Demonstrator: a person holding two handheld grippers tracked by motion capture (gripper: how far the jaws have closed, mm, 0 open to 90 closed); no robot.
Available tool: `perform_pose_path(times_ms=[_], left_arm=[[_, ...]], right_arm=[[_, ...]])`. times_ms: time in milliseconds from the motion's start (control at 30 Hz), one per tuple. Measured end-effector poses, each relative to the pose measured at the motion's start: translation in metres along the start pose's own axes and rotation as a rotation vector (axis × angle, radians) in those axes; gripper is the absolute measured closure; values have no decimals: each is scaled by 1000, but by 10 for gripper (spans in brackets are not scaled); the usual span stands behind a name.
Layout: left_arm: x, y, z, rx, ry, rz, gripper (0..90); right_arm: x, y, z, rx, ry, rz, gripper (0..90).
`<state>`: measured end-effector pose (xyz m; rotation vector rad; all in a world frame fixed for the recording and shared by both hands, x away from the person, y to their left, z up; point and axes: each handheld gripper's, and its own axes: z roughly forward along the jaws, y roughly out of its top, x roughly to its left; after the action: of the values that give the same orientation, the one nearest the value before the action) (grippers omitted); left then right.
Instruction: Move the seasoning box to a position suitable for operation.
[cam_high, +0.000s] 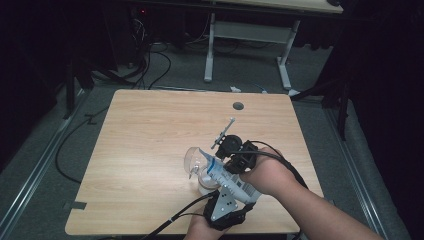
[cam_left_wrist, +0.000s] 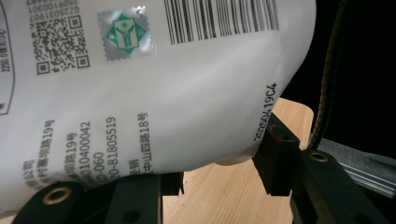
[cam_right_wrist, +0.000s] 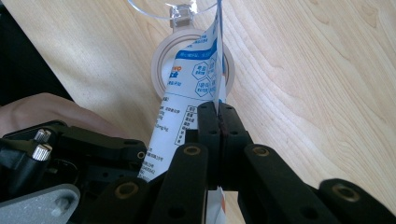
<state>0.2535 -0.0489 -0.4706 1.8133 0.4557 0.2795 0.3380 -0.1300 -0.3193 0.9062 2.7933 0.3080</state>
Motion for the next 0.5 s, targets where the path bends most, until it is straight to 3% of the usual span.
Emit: perform_pose_path(times_ms=[500], left_arm=[[0,1,0,-2,-2,-1,580]], right_arm=[[0,1,-1,-3,1,0,900]])
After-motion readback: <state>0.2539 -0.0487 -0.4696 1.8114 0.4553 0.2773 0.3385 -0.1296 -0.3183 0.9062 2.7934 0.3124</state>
